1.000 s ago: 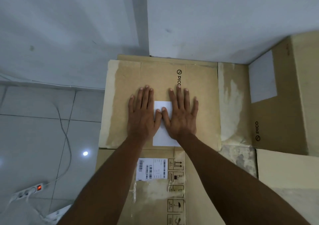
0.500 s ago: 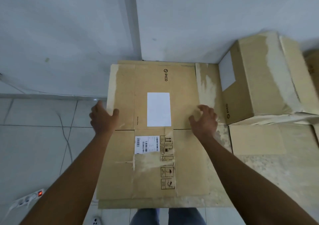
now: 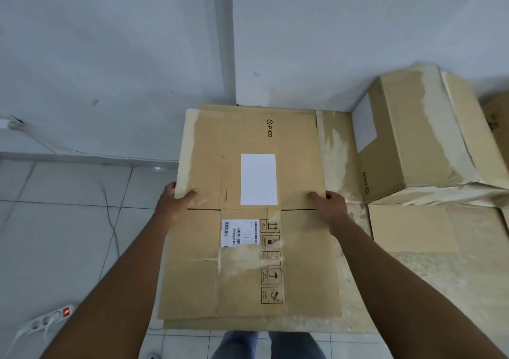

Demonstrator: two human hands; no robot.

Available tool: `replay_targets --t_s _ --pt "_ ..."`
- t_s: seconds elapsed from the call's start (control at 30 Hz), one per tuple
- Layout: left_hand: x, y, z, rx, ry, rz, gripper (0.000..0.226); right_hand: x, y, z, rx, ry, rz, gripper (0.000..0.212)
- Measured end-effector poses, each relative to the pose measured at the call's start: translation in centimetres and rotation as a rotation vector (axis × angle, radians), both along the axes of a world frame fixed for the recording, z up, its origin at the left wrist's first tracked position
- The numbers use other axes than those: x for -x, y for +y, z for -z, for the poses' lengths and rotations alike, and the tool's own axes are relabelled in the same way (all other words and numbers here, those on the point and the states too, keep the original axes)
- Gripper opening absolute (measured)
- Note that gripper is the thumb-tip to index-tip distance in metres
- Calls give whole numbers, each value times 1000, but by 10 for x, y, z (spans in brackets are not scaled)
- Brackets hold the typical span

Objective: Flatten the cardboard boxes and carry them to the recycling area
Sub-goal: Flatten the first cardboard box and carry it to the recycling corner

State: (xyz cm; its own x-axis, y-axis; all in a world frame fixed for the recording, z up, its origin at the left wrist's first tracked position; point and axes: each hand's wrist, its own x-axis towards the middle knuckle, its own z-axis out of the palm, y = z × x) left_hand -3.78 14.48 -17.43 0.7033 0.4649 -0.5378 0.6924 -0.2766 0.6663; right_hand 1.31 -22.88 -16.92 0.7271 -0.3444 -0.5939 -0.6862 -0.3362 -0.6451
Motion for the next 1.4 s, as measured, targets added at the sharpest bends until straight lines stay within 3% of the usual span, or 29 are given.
replay_targets --t_s 0.07,0.23,0.43,0.6,0.7,0.87,1.23,1.4 --pt "2 1 2 29 0 -17 73 0 3 -1 -116 14 10 40" --pt "5 3 1 -1 -70 40 65 2 9 5 -42 -48 -63 54" --pt "2 -6 -14 -302 -175 244 52 3 6 2 -2 -111 -205 63" --pt "4 -10 -26 -432 -204 299 56 -7 4 -2 -207 -83 -191 76" --pt "9 -9 -31 -429 -211 299 57 -10 3 -4 -270 -71 -175 69" --pt "15 -8 -43 -420 -251 288 56 -3 7 -19 -197 -191 -263 53" --pt "-7 -49 -106 -289 -480 260 55 1 -54 -127 -85 -444 -252 40" --pt "-18 -108 -135 -225 -587 271 51 9 -122 -169 -60 -495 -194 52"
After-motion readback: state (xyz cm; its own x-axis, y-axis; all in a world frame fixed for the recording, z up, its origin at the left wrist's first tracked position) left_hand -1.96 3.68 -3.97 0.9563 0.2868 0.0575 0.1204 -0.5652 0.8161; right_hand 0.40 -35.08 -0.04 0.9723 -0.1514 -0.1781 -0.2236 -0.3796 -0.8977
